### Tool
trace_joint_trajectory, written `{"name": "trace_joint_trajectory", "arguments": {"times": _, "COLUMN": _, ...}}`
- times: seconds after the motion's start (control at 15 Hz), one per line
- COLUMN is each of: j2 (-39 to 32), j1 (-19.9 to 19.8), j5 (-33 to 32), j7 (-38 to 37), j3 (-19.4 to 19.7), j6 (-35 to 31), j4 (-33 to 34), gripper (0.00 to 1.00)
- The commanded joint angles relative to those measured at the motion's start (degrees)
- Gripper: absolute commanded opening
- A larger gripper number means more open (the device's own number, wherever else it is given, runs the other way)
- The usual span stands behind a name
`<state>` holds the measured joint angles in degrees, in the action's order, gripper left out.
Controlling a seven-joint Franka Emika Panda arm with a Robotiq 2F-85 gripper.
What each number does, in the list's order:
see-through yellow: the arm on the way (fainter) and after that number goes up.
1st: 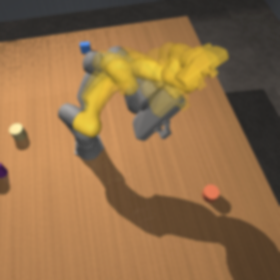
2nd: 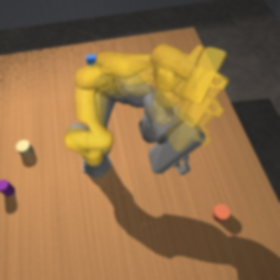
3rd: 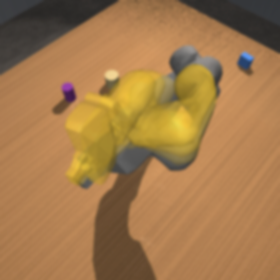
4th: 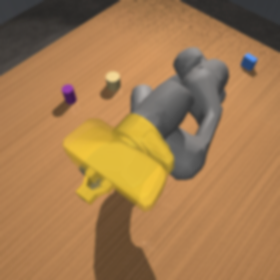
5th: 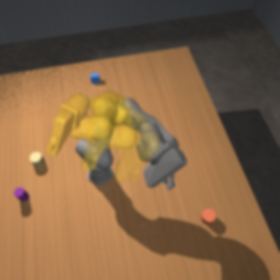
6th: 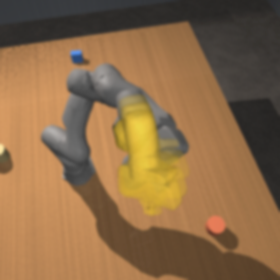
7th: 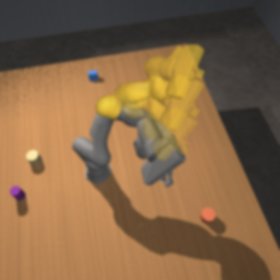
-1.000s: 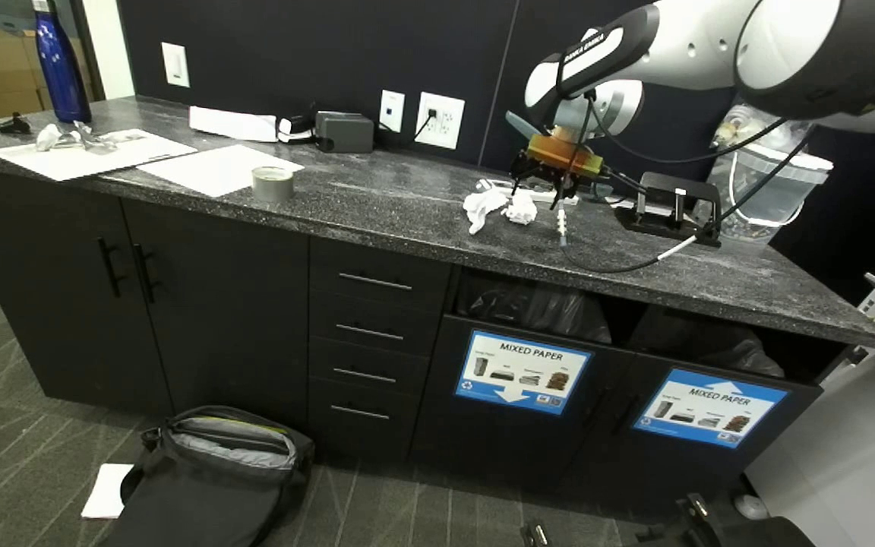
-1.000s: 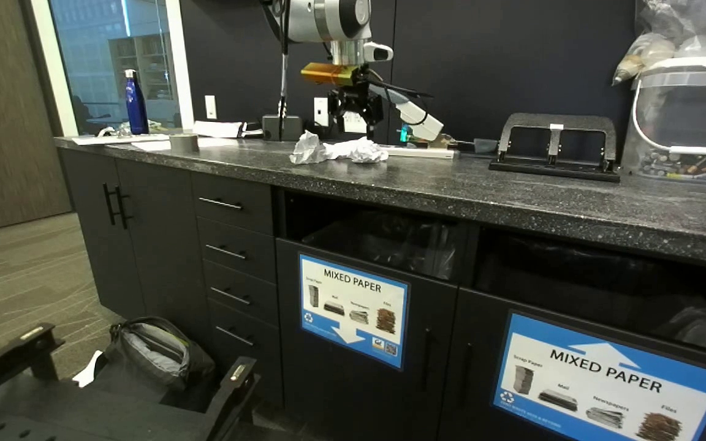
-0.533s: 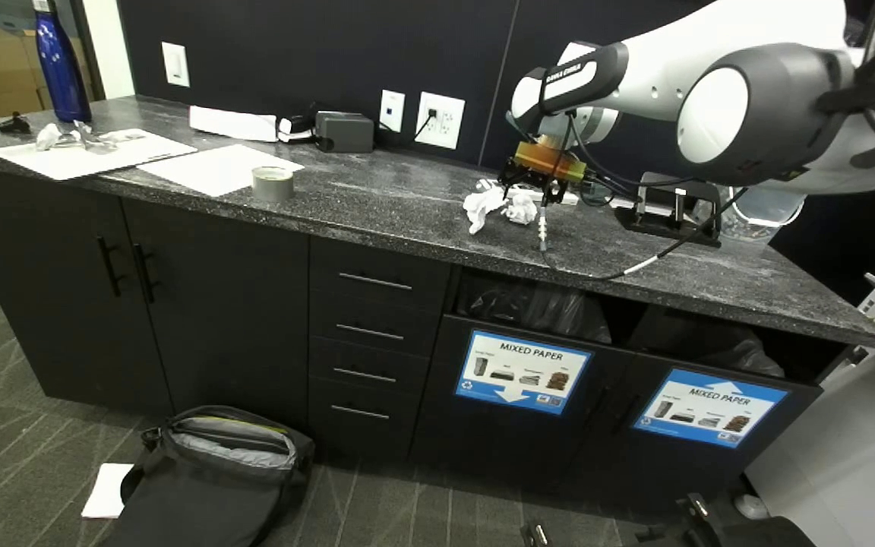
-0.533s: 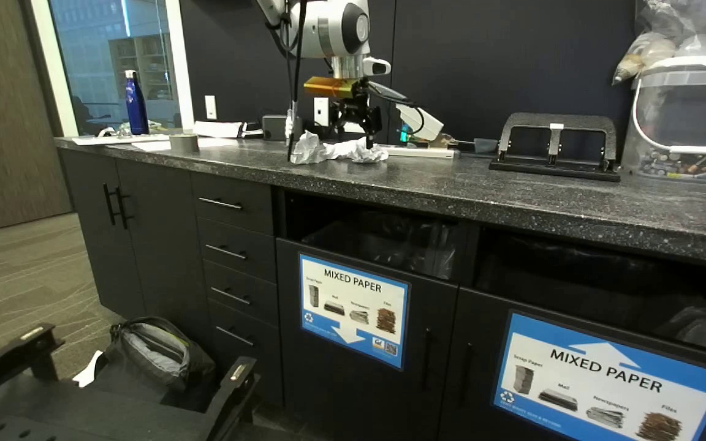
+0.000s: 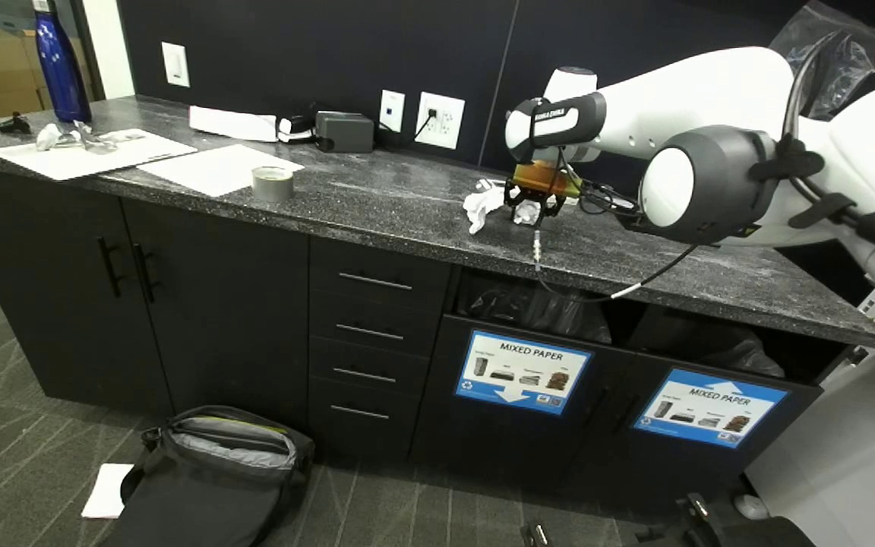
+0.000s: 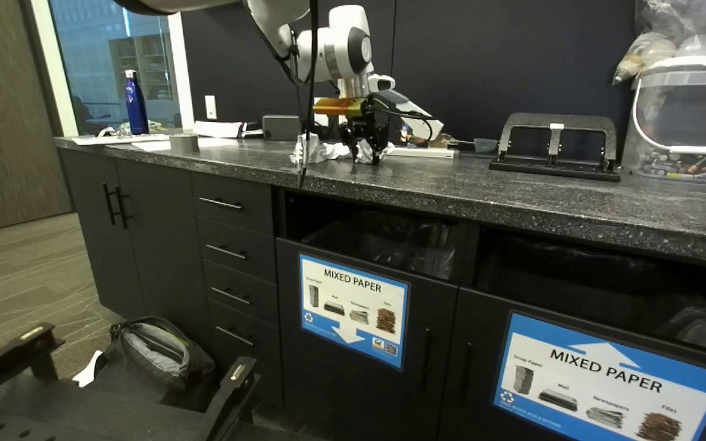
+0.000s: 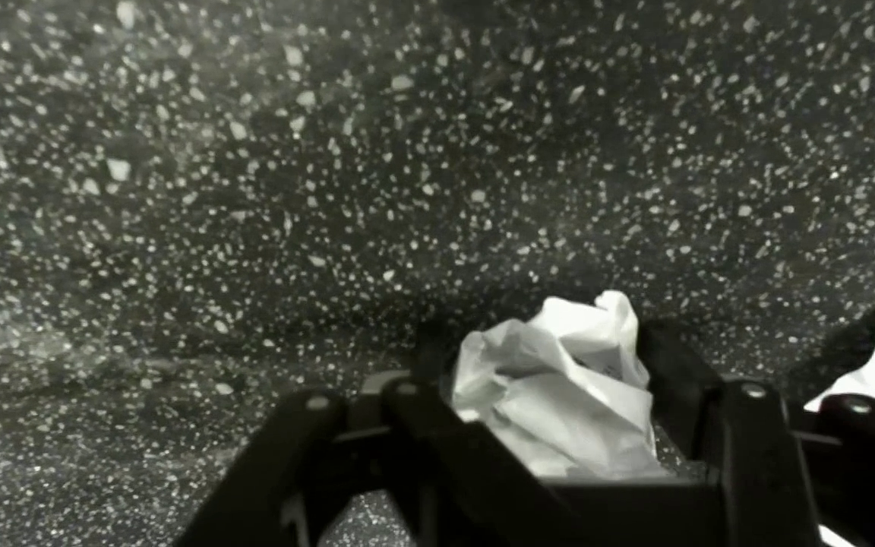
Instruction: Pick up all the pieces of paper on the countertop and throw them in the bin
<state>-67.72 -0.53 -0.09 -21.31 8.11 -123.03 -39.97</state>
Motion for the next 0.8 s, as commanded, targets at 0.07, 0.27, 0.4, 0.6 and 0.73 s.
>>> {"name": "trace_joint_trajectory", "arguments": {"times": 0.07, "j2": -3.86, "j1": 0.05, "j5": -2.04, "j7": -0.46, "j3": 1.72, "j6": 1.99, "j4": 7.30, "gripper": 0.27}}
{"name": "trace_joint_trajectory", "arguments": {"times": 0.27, "j2": -3.55, "j1": 0.30, "j5": -2.69, "j7": 0.03, "j3": 2.62, "j6": 3.47, "j4": 6.95, "gripper": 0.16}}
{"name": "trace_joint_trajectory", "arguments": {"times": 0.4, "j2": -2.67, "j1": 0.04, "j5": -2.40, "j7": 2.44, "j3": 1.78, "j6": 6.36, "j4": 5.62, "gripper": 0.12}}
{"name": "trace_joint_trajectory", "arguments": {"times": 0.6, "j2": 0.77, "j1": -1.15, "j5": -0.28, "j7": 11.81, "j3": -1.95, "j6": 9.58, "j4": 0.91, "gripper": 0.12}}
{"name": "trace_joint_trajectory", "arguments": {"times": 0.73, "j2": 3.18, "j1": -1.84, "j5": 0.30, "j7": 16.27, "j3": -3.31, "j6": 11.18, "j4": -2.42, "gripper": 0.09}}
